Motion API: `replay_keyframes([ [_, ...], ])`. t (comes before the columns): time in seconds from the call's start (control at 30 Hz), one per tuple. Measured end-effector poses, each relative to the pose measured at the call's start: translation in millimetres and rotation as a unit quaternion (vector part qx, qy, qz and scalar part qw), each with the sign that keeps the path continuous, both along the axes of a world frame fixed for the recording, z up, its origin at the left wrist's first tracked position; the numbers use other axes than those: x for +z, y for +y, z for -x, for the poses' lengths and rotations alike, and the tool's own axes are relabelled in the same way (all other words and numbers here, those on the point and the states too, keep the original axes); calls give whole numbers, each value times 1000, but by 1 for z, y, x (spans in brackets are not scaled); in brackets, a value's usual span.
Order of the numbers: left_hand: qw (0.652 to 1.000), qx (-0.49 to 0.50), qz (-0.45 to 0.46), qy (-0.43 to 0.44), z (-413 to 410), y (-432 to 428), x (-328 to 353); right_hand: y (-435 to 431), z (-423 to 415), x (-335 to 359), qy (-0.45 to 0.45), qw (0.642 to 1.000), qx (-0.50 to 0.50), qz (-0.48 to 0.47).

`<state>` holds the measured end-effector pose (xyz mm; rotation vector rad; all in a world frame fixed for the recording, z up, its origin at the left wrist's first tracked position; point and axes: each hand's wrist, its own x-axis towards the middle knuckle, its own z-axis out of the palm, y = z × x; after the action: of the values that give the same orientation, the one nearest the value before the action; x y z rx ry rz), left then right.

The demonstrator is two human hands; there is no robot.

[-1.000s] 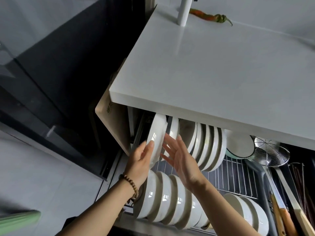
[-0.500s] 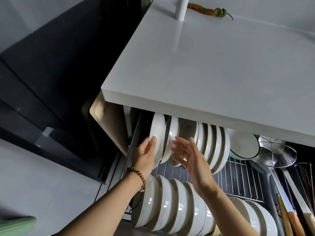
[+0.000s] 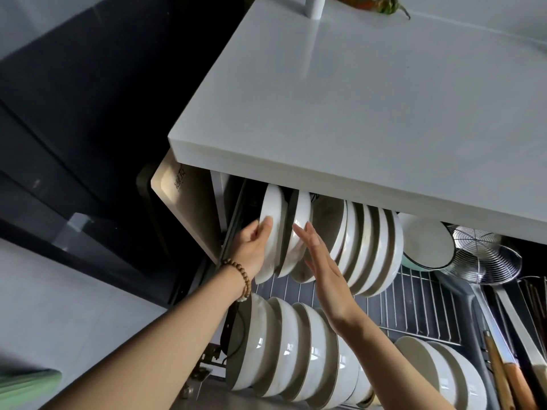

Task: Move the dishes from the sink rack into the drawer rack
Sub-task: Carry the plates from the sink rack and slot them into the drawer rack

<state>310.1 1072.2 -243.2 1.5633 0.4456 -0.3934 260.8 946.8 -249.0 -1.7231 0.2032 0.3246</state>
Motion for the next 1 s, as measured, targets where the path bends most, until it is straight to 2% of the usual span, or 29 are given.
replay_keyframes([
  [0.2,997,-70,-28,-5,-2,7,-12,3,-2,-2,-6,1000,16,16],
  [0.3,984,-155,-74,-49,1,23,-17,3,-3,-1,-10,999,20,28],
  [0.4,974,-192,-99,-64,4,36,-26,6,-5,2,-10,999,24,39],
  [0.7,973,-163,-93,-135,5,34,-29,7,-4,0,-11,999,26,29],
  [1.0,967,-183,-102,-142,-7,27,-31,8,-4,4,-8,999,28,31],
])
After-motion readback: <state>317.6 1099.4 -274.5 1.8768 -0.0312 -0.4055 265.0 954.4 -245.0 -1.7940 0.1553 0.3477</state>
